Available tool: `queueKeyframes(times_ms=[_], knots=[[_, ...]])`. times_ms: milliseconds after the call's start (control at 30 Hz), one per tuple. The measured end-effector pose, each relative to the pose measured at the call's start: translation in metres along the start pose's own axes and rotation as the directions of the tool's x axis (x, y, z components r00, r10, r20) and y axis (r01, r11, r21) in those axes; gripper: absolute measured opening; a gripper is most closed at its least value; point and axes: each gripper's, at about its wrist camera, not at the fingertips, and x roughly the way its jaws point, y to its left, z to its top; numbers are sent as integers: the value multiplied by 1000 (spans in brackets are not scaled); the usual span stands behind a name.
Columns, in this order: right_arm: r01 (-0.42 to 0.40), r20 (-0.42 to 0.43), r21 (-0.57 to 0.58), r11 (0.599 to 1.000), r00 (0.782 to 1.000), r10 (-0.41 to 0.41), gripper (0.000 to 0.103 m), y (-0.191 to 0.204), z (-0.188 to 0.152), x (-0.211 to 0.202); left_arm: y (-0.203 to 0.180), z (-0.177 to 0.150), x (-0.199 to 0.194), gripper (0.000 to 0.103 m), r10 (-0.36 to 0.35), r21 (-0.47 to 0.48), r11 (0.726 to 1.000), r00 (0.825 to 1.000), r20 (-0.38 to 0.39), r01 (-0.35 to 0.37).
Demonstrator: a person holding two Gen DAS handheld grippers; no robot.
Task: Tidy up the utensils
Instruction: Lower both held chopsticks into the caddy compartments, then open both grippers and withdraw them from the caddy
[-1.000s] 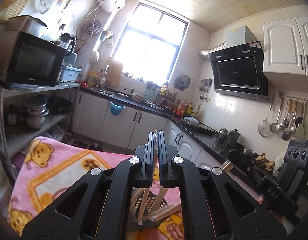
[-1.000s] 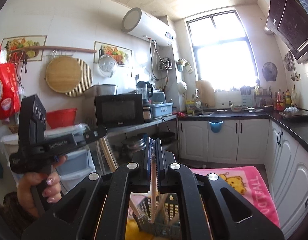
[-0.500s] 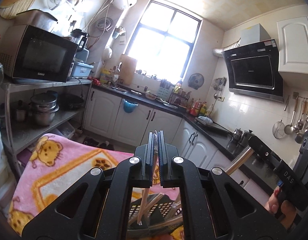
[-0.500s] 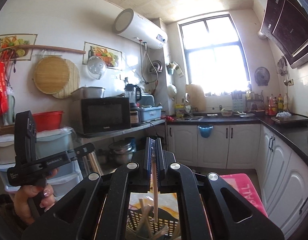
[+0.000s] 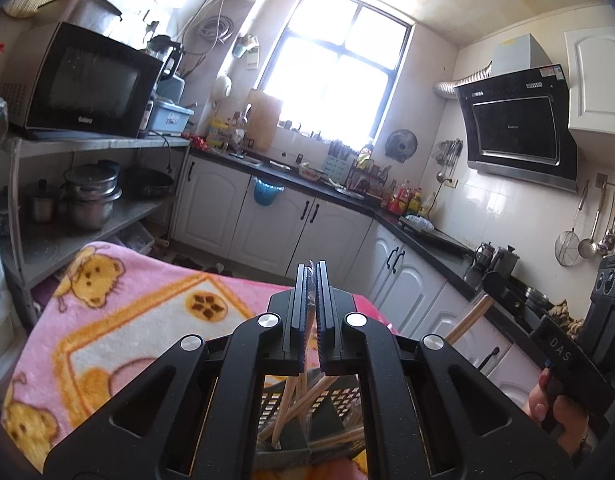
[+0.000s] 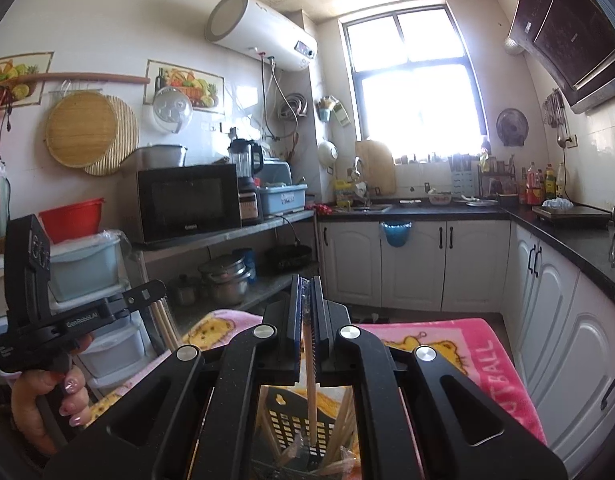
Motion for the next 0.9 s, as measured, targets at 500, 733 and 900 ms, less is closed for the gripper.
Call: queueKeyframes(times_ms=[500,733,900], knots=[[0,-105,18,1000,994,2,5,0,-38,24,0,-40,24,2,4,7,1000,995,-100,-3],[9,-138,26,1000,990,-5,5,0,-47,23,2,-49,24,2,10,6,1000,991,-131,-9],[22,-165,37,999,986,-16,14,-5,-52,21,4,-52,19,15,18,8,1000,989,-150,-17]])
